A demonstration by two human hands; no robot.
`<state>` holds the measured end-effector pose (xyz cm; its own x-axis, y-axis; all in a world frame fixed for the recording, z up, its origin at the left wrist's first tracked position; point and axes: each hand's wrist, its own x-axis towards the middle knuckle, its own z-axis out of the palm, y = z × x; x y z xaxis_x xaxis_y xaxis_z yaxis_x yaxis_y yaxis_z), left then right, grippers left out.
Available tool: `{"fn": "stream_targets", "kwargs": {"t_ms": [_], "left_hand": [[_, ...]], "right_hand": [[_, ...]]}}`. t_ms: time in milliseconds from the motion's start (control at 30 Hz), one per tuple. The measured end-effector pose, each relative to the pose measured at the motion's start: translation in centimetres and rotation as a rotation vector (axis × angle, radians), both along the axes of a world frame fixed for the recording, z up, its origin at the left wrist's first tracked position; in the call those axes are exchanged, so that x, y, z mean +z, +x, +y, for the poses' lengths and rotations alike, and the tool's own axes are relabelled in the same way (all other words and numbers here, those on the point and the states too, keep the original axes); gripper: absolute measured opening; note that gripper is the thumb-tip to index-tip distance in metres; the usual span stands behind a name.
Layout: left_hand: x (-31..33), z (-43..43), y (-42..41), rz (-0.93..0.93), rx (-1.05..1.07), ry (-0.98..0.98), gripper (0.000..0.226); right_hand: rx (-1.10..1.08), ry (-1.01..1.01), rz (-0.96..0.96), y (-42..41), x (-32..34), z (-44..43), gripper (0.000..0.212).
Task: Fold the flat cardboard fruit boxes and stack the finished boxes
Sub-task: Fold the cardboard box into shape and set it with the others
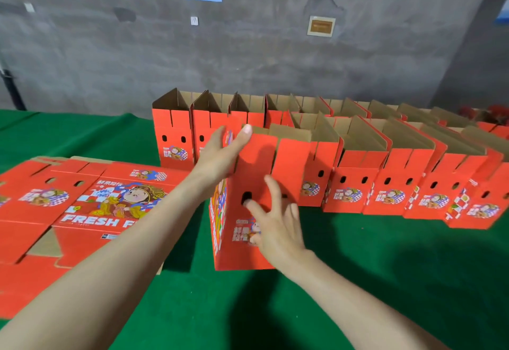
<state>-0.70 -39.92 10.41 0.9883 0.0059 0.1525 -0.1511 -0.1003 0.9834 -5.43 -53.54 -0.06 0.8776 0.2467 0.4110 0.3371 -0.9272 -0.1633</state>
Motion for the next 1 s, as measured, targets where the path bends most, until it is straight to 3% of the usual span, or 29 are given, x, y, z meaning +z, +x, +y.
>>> {"fn": "stream_targets", "kwargs": {"t_ms": [67,167,333,467,567,767,867,1000], "left_hand": [[-0.6,0.0,0.8,0.04,0.021,0.019,0.084],[-2.9,0.9,1.3,0.004,0.047,0.265,0.046],[-6.0,3.7,0.8,-0.01,0.011,0.321,0.065],[-7.6,5.2,0.6,0.005,-0.045,0.417,0.054],[-8.0,5.6,1.0,-0.051,-0.027,0.51,0.049],[-8.2,5.2,2.3,-0.057,-0.039,0.46,0.05],[-8.3,5.2,3.5,-0.074,-0.02,0.48,0.05],[-8.5,6.6,5.2,0.019,-0.231,0.268,0.05]], "right_hand": [[-0.028,-0.044,0.035,0.5,-2.4,1.0,0.069],[-0.025,-0.085,0.06,0.8,-5.6,1.8,0.068],[0.086,-0.152,0.196,1.3,-8.3,0.9,0.076],[0.157,-0.301,0.275,0.6,-10.4,-0.1,0.078],[0.051,-0.245,0.195,0.1,-10.1,0.1,0.079],[-0.071,-0.143,0.138,1.1,-10.1,1.9,0.085],[-0.068,-0.157,0.239,2.1,-10.8,2.6,0.082],[-0.069,-0.234,0.354,4.5,-10.9,2.5,0.088]]}}
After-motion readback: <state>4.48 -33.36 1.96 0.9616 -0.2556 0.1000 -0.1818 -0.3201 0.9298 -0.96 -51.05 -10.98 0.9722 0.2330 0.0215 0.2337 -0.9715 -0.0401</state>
